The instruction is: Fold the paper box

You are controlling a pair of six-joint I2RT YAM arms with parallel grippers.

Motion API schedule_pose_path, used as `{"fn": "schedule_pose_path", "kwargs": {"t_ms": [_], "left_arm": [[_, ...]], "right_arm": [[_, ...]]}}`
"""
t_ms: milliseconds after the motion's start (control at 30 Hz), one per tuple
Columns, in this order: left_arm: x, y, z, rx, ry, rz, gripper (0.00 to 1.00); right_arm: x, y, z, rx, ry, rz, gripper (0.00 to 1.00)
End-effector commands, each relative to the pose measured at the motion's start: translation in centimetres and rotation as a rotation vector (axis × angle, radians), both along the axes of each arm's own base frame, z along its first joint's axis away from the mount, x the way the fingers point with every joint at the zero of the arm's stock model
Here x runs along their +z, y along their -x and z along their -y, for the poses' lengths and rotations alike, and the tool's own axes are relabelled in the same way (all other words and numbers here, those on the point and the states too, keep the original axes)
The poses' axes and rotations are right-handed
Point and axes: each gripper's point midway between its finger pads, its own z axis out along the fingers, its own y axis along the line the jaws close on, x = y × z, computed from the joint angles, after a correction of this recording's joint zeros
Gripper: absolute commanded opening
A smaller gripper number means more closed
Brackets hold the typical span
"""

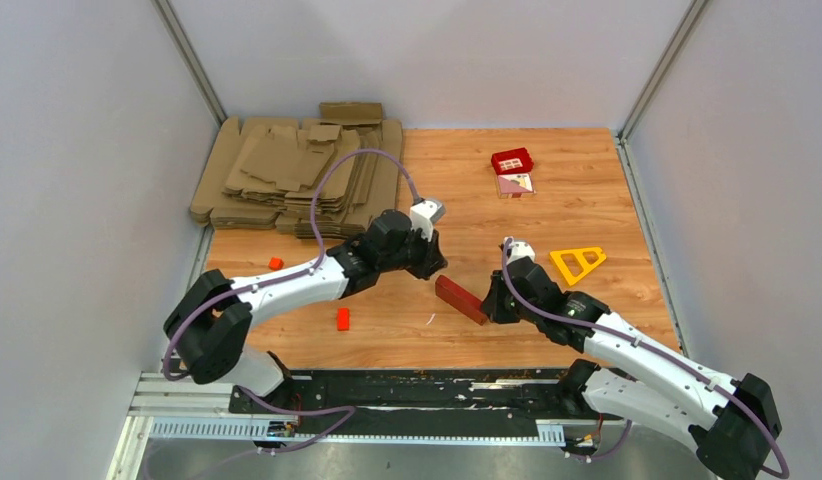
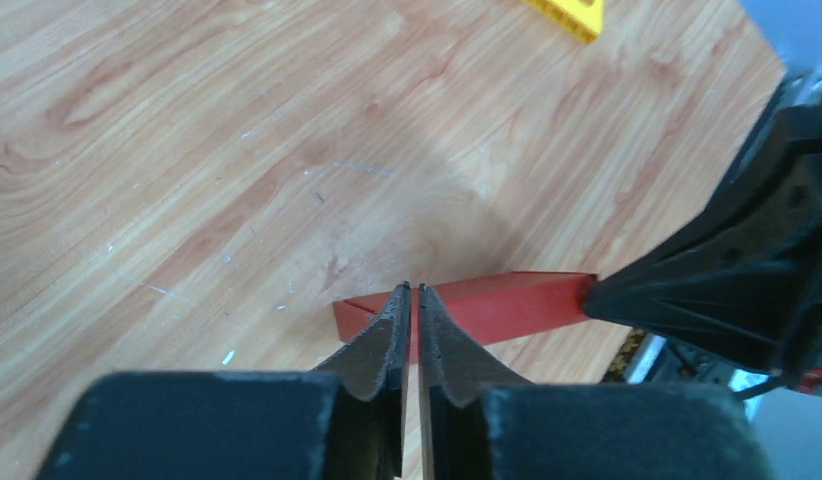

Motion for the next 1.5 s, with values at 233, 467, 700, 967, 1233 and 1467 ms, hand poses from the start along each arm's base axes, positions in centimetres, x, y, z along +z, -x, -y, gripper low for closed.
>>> {"fn": "schedule_pose_path", "kwargs": {"t_ms": [233,467,700,967,1233,1467], "left_arm": [[-6.8,0.5,-1.0,-0.006,-0.133,-0.091,0.04],[-6.9,0.2,-1.2,0.003,-0.142,-0.072,0.05],[-2.9,-0.8,-0.8,0.008,-0.108,0.004,0.16],[1.2,-1.2,-1.9,0.04,-0.109,0.072,0.29],[1.7,0.6,-1.4,-0.037,-0.04,0.058,0.0],[1.0,1.5,0.6,-0.104,0.025,0.004,0.0]], "right_arm": [[-1.5,0.6,0.4,0.011,0.031,-0.035,0.0],[-0.2,-0.4,0.1,0.04,0.056,0.016,0.05],[4.4,-3.1,-1.1,0.125,0.099,0.161,0.08],[5.3,-4.7,-4.0,0.213,0.089,0.172,0.0],[2.1,-5.3,-3.1,0.156,0.135,0.157,0.0],[4.6,-5.6,-2.8,0.146,0.102,0.228,0.0]]}}
